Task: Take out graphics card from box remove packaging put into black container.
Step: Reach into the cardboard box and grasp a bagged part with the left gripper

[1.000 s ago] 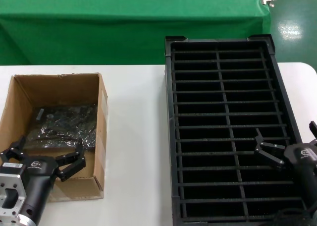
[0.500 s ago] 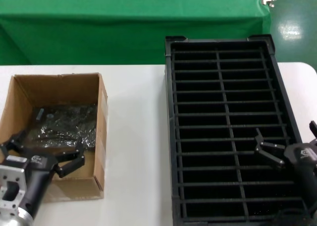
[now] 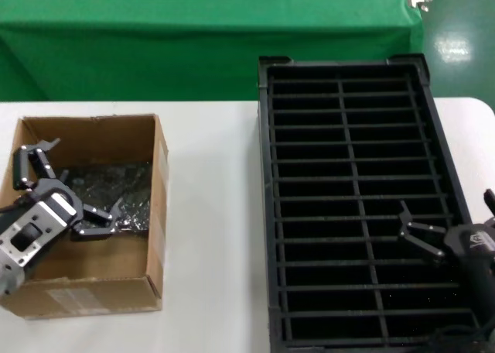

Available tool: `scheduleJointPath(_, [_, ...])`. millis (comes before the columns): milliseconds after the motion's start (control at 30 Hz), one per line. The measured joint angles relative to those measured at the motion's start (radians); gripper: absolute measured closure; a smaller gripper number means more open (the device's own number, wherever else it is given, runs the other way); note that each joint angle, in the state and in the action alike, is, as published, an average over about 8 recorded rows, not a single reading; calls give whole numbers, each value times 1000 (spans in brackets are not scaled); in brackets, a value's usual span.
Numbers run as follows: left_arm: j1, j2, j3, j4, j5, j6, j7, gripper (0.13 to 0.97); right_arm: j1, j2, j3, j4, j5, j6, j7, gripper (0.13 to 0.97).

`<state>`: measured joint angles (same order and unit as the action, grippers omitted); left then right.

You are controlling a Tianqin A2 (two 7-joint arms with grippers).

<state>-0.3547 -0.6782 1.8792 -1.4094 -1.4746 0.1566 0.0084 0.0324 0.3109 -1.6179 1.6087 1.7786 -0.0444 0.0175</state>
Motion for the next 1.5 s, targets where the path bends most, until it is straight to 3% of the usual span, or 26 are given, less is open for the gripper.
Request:
scheduleJointPath(167, [-124,-10,33,101,202,146,-21,132,0,0,0,0,0,0,0,129])
scheduleJointPath(267, [-198,-5,63,181,280,226,3,132,0,0,0,0,0,0,0,129])
scheduleJointPath(433, [-307,18,118,324,330,321,98,132,0,0,0,0,0,0,0,129])
scheduleJointPath(600, [-382,50,151,442,329,366,195,132,0,0,0,0,0,0,0,129])
scheduleJointPath(733, [-424,84,163,523,324,357,263,132,0,0,0,0,0,0,0,129])
scheduleJointPath(933, [-468,141,169,632,297,303,381,132,0,0,0,0,0,0,0,129])
scheduleJointPath(1200, [-501,214,136,768,175,214,634,136,0,0,0,0,0,0,0,129])
scheduleJointPath(1500, [-514,264,68,844,41,170,889,172,0,0,0,0,0,0,0,129])
